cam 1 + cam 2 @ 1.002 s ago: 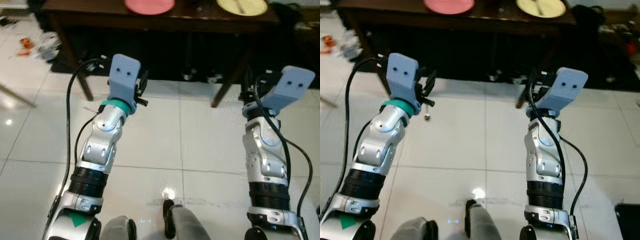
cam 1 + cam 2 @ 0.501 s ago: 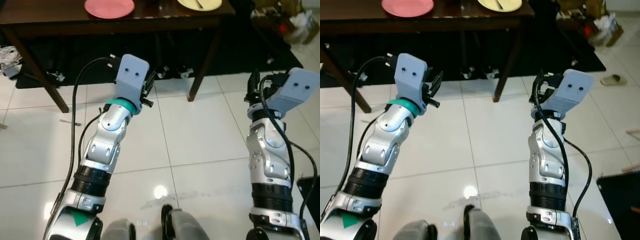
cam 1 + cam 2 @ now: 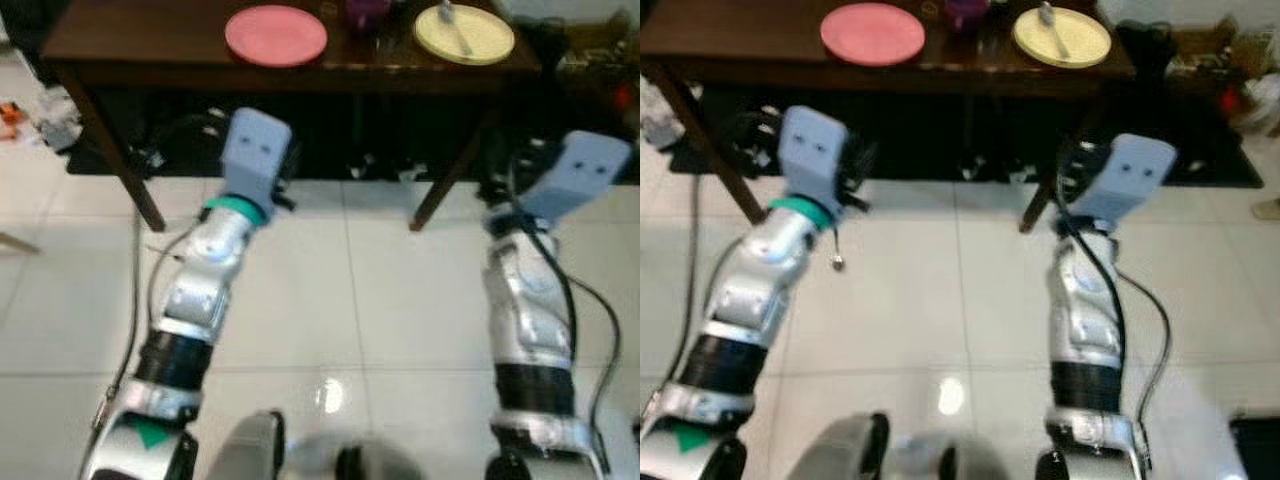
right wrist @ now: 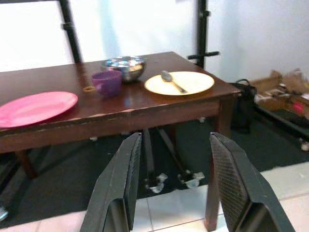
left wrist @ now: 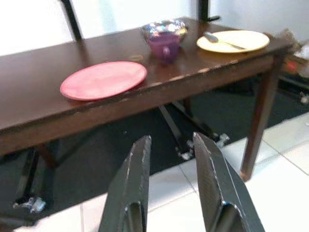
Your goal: Setting the table
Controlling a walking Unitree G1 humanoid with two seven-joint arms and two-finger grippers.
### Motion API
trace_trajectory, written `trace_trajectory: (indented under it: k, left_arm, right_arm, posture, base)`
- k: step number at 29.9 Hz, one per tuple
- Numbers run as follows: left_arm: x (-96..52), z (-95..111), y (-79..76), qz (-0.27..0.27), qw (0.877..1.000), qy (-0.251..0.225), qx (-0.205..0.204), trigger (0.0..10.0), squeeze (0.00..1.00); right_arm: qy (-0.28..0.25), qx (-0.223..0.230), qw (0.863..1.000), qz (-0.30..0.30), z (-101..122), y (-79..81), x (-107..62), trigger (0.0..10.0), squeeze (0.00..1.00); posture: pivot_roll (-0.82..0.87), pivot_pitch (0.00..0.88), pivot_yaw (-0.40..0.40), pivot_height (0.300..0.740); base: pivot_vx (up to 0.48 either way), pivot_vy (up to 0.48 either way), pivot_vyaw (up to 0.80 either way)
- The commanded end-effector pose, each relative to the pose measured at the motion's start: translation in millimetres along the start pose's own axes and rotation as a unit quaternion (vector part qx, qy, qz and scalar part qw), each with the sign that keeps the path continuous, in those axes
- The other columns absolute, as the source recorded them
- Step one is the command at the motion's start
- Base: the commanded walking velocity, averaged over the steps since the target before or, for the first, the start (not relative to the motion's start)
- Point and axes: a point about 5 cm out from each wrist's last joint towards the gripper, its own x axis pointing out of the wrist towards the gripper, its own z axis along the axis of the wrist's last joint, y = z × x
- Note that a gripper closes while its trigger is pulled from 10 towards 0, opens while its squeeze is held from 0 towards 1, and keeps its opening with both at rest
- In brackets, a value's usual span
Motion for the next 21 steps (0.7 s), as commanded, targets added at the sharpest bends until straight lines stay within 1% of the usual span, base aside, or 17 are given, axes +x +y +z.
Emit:
trace_trajectory:
  k: [1,8,10,18,20,21]
  left_arm:
    - [0.9,-1.7,-10.6,-0.020,1.000,0.003,0.001,10.0,0.00]
    - [0.9,-1.8,-11.4,-0.024,1.000,0.003,0.002,10.0,0.00]
    - [1.0,-2.0,-11.6,-0.026,1.000,0.003,0.003,10.0,0.00]
    - [1.0,-2.2,-11.5,-0.026,1.000,0.003,0.003,10.0,0.00]
    - [0.9,-2.4,-10.9,-0.023,1.000,0.002,0.011,10.0,0.00]
    - [0.9,-2.4,-10.9,-0.023,1.000,0.002,0.011,10.0,0.00]
  right_arm:
    - [0.009,-0.004,1.000,-0.021,-3.7,-12.1,-3.1,10.0,0.00]
    - [0.008,-0.005,1.000,-0.023,-3.3,-13.1,-3.0,10.0,0.00]
    - [0.006,-0.006,1.000,-0.024,-3.2,-13.0,-3.0,10.0,0.00]
    - [0.005,-0.007,1.000,-0.022,-3.6,-11.9,-3.3,10.0,0.00]
    - [0.004,-0.001,1.000,-0.003,-2.9,-6.4,-3.5,10.0,0.00]
    - [0.004,-0.001,1.000,-0.003,-2.9,-6.4,-3.5,10.0,0.00]
  posture:
    - [0.11,0.096,0.040,0.740]
    - [0.11,0.094,0.041,0.740]
    - [0.11,0.094,0.042,0.740]
    - [0.11,0.094,0.042,0.740]
    - [0.11,0.097,0.044,0.740]
    - [0.11,0.097,0.044,0.740]
  base:
    - [0.480,0.000,-0.80]
    - [0.480,0.000,-0.80]
    - [0.480,0.000,-0.43]
    - [0.480,0.000,0.00]
    - [0.480,0.000,0.00]
    - [0.480,0.000,0.00]
